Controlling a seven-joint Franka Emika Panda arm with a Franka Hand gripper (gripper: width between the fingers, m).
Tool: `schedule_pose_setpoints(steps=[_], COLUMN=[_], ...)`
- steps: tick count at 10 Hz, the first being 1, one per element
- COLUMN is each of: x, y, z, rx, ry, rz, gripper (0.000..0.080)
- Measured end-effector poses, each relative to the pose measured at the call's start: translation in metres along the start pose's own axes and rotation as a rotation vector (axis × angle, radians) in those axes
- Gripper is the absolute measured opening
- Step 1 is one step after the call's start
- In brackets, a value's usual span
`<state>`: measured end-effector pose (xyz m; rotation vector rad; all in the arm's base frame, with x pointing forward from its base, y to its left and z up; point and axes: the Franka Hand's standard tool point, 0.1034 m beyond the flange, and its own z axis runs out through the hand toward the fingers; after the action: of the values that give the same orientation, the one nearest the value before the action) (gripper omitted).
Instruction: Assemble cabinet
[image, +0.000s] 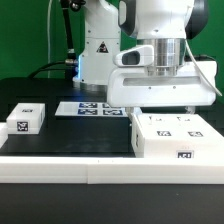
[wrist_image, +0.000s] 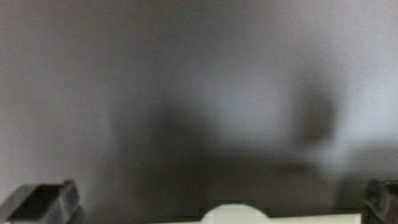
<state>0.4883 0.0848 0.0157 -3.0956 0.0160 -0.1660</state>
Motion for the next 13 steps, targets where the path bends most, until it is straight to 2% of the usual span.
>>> schedule_pose_setpoints(steps=[3,9,10,11,12,13], x=[-0.003,0.005,0.005,0.005,0.006,0.006], y=[-0.005,-0.008,-0.01,-0.011,-0.008,-0.007], z=[0.006,0.011,0.011,0.011,0.011,0.011], rx=[0.001,0.007,0.005,0.001,-0.001,-0.002], ry=[0.001,0.042,0.047,0.053,0.053,0.054], rz=[0.005,-0.039,-0.05,-0.069,-0.085,-0.088], gripper=[0.0797,0.0797,0.0747,0.0747,0.0571,0.0571])
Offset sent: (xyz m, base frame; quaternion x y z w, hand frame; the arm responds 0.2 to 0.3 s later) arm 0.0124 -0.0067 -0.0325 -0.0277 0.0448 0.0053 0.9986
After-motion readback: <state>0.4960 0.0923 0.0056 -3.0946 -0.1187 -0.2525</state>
